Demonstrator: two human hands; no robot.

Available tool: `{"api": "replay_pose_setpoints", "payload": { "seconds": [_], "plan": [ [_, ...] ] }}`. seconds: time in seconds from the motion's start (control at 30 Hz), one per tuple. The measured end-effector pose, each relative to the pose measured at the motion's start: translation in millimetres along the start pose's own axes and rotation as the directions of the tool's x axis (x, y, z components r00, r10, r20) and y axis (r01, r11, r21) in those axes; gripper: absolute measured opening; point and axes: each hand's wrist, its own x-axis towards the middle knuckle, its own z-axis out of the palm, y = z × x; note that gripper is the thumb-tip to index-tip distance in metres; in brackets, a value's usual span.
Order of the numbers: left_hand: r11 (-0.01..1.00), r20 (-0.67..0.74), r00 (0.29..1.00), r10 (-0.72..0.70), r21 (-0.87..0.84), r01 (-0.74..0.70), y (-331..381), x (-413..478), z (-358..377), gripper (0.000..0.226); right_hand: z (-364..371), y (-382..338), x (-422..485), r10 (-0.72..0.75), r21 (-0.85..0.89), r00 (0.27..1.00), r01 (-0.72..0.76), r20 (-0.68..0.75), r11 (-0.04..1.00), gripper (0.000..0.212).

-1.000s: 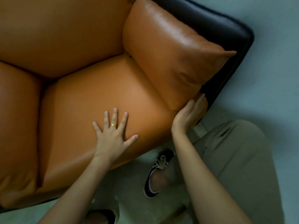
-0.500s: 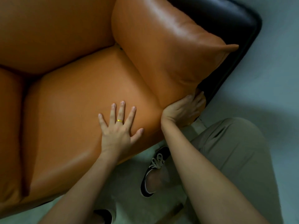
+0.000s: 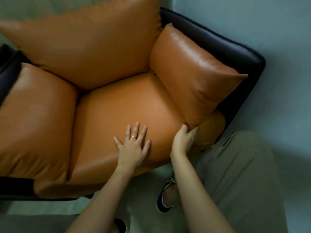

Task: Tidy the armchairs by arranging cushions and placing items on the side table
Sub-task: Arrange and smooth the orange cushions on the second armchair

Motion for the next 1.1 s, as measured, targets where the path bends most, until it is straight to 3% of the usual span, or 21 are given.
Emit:
{"api": "replay_pose_setpoints", "payload": {
  "seconds": [0.1, 0.2, 0.3, 0.37, 0.5, 0.6, 0.73, 0.9, 1.0, 1.1],
  "plan": [
    [0.992, -0.006, 0.994, -0.107, -0.065, 0.107, -30.9, -17.1, -5.3, 0.058, 2.3, 1.2, -50.3, -0.043, -0.114, 0.982, 0.065, 0.185, 0.991, 0.071],
    [0.974, 0.003, 0.978, -0.209, -0.088, 0.209, -66.1, -34.9, -11.9, 0.057, 15.2, 9.4, -74.3, -0.128, -0.264, 0.887, 0.266, 0.444, 0.927, 0.068],
    [0.959, 0.020, 0.964, -0.265, -0.100, 0.266, -96.8, -46.9, -19.8, 0.059, 29.6, 13.3, -82.7, -0.169, -0.473, 0.745, 0.563, 0.645, 0.677, 0.063],
    [0.954, 0.000, 0.959, -0.283, -0.109, 0.281, -112.5, -47.5, -22.5, 0.061, 42.2, 15.2, -75.7, -0.161, -0.545, 0.686, 0.679, 0.709, 0.491, 0.062],
    [0.957, -0.052, 0.961, -0.271, -0.127, 0.263, -137.4, -32.6, -19.1, 0.061, 72.6, 20.1, -72.4, -0.231, -0.538, 0.569, 0.822, 0.789, 0.186, 0.063],
    [0.958, -0.118, 0.956, -0.270, -0.134, 0.254, -145.6, -22.3, -12.0, 0.061, 93.6, 28.6, -73.9, -0.289, -0.519, 0.510, 0.853, 0.810, 0.052, 0.061],
    [0.948, -0.207, 0.926, -0.314, -0.124, 0.294, -148.8, -21.7, 0.8, 0.061, 105.6, 45.4, -76.3, -0.441, -0.566, 0.531, 0.822, 0.724, 0.063, 0.057],
    [0.945, -0.244, 0.915, -0.322, -0.144, 0.294, -150.2, -17.7, 15.5, 0.061, 109.0, 67.2, -66.2, -0.589, -0.521, 0.483, 0.845, 0.648, 0.120, 0.051],
    [0.949, -0.246, 0.921, -0.302, -0.169, 0.266, -153.3, -14.7, 21.3, 0.063, 112.7, 72.0, -63.0, -0.621, -0.533, 0.474, 0.840, 0.624, 0.105, 0.052],
    [0.943, -0.143, 0.939, -0.314, -0.162, 0.291, -155.0, -13.3, 14.7, 0.064, 115.1, 65.6, -66.2, -0.557, -0.562, 0.506, 0.823, 0.659, 0.082, 0.054]
  ]
}}
